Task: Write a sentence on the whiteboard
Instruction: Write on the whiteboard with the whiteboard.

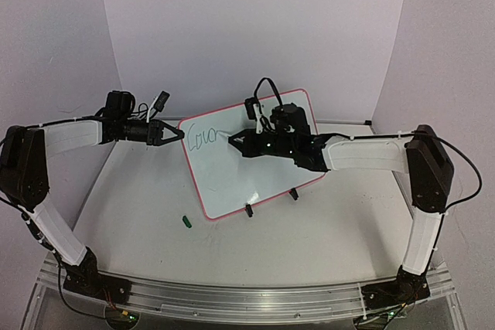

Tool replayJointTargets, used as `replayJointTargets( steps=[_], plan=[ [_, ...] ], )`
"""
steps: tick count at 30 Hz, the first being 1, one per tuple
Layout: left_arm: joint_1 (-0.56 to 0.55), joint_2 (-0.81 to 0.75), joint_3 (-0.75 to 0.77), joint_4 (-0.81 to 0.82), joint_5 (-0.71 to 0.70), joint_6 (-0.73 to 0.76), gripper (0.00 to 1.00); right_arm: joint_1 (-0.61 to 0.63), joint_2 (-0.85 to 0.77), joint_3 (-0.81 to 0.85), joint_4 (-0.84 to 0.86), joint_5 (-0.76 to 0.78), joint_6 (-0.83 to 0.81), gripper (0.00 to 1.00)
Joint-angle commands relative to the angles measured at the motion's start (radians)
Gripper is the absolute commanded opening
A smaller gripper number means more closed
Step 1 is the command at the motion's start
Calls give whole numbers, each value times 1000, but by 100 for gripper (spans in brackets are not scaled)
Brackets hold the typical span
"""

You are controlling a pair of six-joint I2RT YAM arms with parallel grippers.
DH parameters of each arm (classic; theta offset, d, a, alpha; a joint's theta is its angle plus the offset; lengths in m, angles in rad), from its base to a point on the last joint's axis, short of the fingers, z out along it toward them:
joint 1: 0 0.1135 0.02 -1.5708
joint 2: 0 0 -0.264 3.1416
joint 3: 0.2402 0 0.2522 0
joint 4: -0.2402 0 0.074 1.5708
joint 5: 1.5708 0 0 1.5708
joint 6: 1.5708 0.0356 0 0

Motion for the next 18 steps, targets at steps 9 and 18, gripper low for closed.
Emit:
replayJointTargets(
  steps=[9, 18],
  plan=[
    [-22, -27, 14, -23, -5, 78, 0, -14, -89, -21, 14, 2, -4, 0],
    [-22, -30, 15, -25, -8, 78, 0, -22, -207, -97, 7, 12, -8, 0]
  ],
)
